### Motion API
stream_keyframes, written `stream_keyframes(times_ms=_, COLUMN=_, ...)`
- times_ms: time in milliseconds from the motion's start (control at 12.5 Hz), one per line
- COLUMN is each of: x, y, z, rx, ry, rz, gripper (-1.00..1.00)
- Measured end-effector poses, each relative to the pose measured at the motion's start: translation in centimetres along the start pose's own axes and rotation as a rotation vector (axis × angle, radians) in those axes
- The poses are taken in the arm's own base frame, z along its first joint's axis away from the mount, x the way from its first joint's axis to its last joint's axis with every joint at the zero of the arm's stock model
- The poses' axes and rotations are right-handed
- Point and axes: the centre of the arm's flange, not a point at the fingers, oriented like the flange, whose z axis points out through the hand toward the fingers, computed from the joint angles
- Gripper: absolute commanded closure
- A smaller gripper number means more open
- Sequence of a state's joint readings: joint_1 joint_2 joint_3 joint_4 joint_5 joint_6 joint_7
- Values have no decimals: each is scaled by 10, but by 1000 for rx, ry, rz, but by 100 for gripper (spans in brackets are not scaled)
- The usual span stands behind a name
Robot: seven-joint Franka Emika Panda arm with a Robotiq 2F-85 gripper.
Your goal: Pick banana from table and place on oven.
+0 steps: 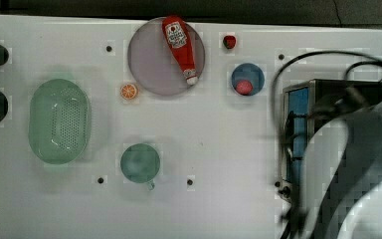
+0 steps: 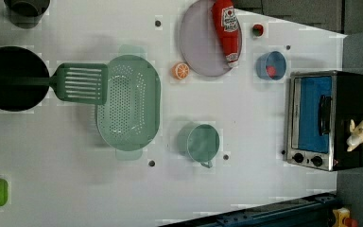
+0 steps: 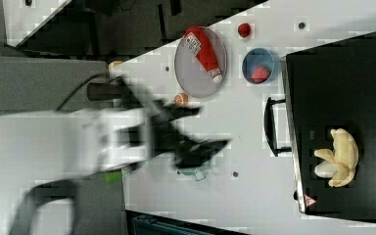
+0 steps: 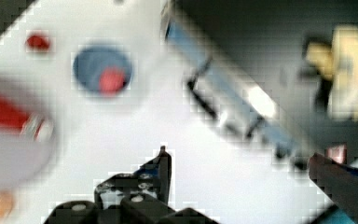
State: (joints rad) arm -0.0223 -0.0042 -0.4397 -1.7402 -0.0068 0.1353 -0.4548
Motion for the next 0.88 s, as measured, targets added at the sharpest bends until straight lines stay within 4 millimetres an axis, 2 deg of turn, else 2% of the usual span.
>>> stream_keyframes(times_ms=160, x=-57, y=-32, z=-40, rx=12, ry=-59, rz=62, gripper=-100)
stream_keyframes(times_ms=320, x=-104, y=-72, z=-76, rx=44, ry=-9, rz=109, gripper=-100)
stream_keyframes(times_ms=560, x=-161, y=-110, z=-122, rx=73, ry=84, rz=83, gripper=-100)
stream_keyframes(times_ms=720, x=-189, y=-132, z=-133, rx=77, ry=119, rz=63, gripper=-100)
stream_keyframes(times_ms=880, x=-203, y=-146, z=-126, rx=33, ry=111, rz=32, gripper=-100)
